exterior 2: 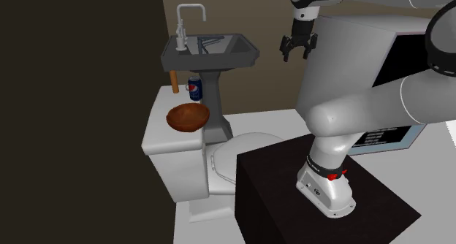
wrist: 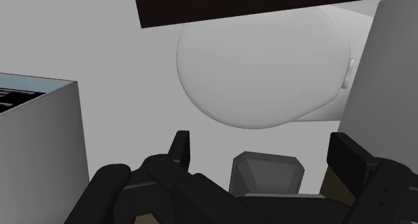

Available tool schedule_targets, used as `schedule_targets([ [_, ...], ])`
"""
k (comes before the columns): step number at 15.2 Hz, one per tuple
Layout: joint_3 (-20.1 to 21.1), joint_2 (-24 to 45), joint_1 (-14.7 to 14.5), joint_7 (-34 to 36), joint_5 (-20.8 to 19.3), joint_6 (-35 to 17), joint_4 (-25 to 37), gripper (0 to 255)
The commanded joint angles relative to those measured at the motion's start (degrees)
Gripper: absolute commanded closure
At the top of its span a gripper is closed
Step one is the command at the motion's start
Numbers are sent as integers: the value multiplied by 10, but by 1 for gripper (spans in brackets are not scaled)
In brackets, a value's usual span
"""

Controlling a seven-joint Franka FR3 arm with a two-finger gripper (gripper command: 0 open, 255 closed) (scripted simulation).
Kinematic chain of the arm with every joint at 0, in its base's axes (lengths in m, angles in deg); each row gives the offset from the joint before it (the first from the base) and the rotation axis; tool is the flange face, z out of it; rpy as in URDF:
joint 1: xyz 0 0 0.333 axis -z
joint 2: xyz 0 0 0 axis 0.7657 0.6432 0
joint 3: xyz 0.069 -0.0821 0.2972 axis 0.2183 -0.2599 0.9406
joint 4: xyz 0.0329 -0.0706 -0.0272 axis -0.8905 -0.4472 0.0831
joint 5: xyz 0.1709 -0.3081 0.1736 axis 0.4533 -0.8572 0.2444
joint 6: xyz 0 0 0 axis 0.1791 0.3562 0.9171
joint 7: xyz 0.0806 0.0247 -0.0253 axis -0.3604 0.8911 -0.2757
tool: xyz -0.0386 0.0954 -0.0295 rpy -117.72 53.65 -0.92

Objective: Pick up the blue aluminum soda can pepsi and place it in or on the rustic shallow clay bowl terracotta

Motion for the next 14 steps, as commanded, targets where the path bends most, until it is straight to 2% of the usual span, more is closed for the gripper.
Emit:
schedule_targets([
  [1, 0, 0, 0, 0, 0, 0, 0, 0],
  [7, 62, 74, -29, 73, 43, -39, 25, 0],
  [14, 129, 182, -53, 153, 75, -81, 84, 0],
])
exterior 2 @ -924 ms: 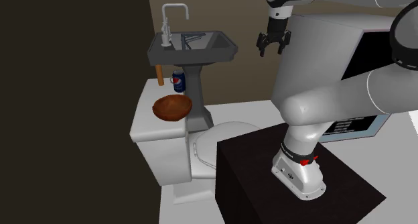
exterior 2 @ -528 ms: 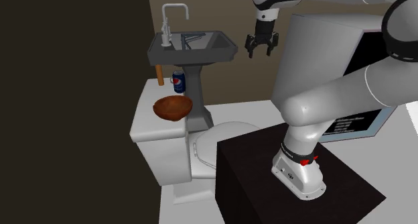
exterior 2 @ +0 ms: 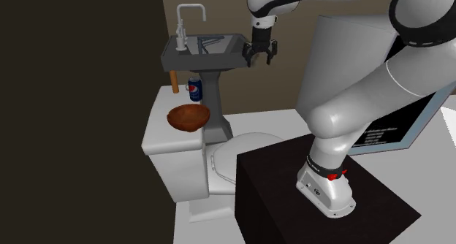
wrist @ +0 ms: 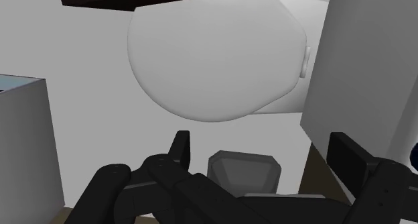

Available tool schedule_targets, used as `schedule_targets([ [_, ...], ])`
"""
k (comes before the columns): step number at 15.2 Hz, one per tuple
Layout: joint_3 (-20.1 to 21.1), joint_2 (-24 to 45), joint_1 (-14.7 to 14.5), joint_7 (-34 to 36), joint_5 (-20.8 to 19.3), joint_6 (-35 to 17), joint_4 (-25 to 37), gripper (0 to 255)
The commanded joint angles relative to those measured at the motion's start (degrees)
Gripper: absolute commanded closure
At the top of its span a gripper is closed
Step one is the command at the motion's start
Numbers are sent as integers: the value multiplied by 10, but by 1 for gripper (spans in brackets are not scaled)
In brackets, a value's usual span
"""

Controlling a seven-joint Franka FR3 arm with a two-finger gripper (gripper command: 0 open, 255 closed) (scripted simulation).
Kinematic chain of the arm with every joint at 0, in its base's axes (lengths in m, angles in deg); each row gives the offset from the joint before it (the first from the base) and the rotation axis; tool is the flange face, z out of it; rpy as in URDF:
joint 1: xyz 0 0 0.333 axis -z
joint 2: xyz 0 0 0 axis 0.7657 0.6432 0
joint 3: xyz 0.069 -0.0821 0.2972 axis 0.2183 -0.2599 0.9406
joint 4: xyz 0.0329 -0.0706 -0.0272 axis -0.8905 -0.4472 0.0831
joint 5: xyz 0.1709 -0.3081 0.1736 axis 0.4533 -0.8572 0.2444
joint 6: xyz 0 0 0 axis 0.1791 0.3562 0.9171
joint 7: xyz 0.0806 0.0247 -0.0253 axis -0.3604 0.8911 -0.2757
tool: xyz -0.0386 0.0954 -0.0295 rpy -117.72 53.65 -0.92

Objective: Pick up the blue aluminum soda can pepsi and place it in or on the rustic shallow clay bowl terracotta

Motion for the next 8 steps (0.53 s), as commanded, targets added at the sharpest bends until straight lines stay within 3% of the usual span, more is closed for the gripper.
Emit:
schedule_targets([
  [1, 18, 34, -6, 24, 6, -8, 24, 0],
  [8, 77, 161, -23, 105, 5, -33, 120, 0],
])
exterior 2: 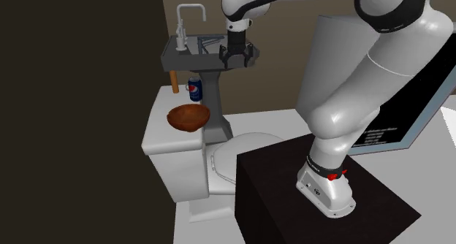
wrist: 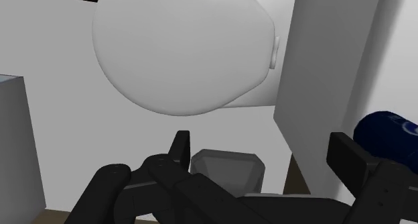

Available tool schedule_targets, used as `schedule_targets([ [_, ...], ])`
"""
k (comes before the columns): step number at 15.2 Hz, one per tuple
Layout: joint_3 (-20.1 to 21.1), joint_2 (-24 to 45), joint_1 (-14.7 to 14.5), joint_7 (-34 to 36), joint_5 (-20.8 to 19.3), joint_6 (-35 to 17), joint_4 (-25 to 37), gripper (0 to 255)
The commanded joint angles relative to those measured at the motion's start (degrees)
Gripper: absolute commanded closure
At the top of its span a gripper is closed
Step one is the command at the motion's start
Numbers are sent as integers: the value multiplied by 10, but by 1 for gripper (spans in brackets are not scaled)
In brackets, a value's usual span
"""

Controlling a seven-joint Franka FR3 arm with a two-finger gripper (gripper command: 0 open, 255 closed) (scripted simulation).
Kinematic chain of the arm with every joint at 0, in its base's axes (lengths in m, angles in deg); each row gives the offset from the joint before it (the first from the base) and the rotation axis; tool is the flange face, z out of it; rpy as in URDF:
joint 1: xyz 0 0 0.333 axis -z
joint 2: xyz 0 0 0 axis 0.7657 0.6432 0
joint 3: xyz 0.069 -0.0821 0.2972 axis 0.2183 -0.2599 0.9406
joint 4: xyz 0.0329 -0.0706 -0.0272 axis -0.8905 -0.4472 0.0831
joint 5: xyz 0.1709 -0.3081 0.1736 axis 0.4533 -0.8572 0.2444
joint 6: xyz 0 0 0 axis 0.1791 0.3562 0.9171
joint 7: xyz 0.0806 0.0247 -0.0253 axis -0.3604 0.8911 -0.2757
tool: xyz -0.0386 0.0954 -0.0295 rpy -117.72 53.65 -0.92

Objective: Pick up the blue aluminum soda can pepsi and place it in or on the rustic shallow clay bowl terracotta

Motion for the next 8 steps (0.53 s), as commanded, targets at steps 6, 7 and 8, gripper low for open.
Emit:
schedule_targets([
  [6, 51, 140, -23, 89, -28, -9, 121, 0],
  [7, 56, 161, -27, 101, -34, -8, 142, 0],
  [8, 61, 183, -32, 113, -41, -6, 163, 0],
])
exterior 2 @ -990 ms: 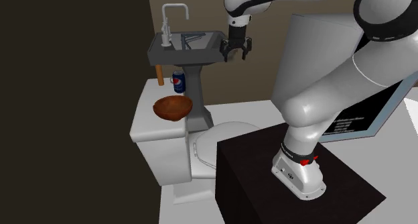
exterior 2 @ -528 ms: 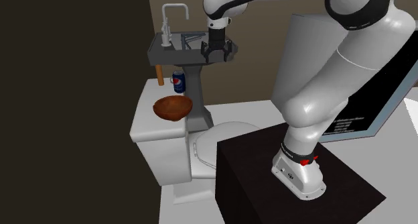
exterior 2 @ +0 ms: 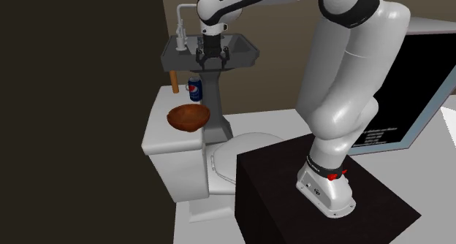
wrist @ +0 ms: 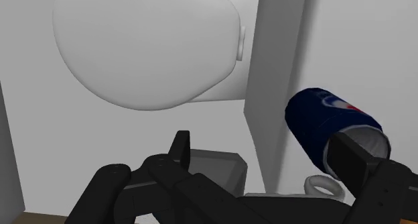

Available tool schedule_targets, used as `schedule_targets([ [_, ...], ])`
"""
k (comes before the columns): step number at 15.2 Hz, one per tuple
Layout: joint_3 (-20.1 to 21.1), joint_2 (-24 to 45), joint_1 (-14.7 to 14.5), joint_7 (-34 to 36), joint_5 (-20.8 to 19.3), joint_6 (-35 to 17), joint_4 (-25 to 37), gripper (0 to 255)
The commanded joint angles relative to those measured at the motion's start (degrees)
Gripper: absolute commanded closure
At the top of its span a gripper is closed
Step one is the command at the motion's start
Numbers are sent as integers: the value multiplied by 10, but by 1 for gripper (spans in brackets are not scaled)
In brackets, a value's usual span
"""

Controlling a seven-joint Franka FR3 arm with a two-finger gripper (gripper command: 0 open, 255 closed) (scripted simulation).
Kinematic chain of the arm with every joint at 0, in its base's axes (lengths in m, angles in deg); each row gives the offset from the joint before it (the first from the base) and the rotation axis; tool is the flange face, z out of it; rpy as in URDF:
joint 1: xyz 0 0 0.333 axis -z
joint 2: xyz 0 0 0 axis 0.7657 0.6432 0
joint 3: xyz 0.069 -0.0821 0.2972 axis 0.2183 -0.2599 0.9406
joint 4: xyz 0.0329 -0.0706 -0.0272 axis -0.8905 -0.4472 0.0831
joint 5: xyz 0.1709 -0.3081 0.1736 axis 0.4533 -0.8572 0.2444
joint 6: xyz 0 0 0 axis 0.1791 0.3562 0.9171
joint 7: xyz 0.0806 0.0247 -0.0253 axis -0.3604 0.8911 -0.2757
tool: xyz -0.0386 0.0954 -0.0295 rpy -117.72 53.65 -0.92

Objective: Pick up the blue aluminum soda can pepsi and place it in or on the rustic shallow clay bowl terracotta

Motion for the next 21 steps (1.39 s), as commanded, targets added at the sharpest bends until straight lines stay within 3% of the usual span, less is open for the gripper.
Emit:
schedule_targets([
  [1, 9, 40, -10, 24, -13, -2, 35, 0],
  [7, 23, 172, -54, 84, -58, 29, 184, 0],
  [15, 20, 182, -54, 88, -63, -25, 139, 0],
  [21, 20, 182, -54, 88, -63, -25, 139, 0],
])
